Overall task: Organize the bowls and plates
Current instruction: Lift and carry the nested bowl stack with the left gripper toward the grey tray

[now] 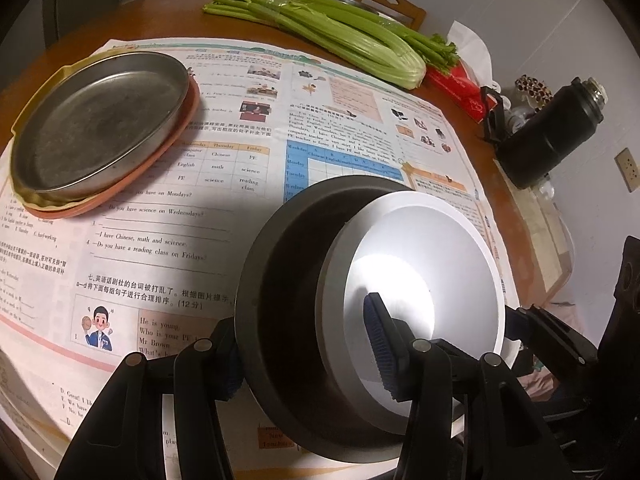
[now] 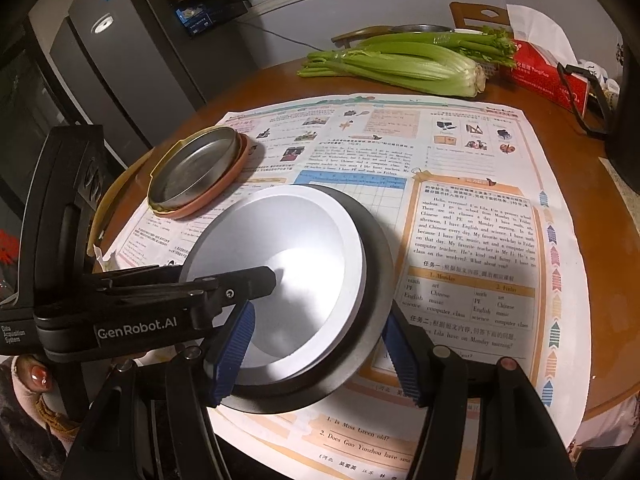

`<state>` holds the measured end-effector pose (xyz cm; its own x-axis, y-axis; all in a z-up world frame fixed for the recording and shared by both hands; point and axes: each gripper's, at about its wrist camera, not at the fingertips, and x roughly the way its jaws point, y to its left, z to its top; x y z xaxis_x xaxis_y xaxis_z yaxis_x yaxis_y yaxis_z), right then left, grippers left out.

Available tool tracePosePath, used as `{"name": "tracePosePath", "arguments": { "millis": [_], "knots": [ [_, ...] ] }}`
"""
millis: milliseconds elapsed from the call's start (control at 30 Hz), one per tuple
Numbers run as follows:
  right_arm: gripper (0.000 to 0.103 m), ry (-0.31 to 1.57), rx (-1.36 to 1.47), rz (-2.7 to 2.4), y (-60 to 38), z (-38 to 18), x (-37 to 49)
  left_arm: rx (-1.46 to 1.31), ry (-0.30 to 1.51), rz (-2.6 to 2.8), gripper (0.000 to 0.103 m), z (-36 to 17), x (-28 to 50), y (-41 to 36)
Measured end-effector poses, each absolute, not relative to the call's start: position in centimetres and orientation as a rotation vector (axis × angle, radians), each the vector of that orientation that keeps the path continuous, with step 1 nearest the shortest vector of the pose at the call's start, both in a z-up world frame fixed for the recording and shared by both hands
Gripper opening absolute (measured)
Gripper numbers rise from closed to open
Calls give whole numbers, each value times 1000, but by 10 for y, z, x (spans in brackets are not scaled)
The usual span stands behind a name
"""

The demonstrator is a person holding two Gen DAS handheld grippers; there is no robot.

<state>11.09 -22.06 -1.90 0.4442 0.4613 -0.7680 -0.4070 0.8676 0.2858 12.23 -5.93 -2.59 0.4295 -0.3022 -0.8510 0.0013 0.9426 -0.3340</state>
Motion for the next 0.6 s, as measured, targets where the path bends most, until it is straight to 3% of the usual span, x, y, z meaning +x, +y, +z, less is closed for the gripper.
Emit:
{"name": "tracePosePath", "arguments": {
  "millis": [600],
  "knots": [
    [65,881,-10,568,-197,16,88,-316,1006,-151,54,14,92,-32]
  ]
}}
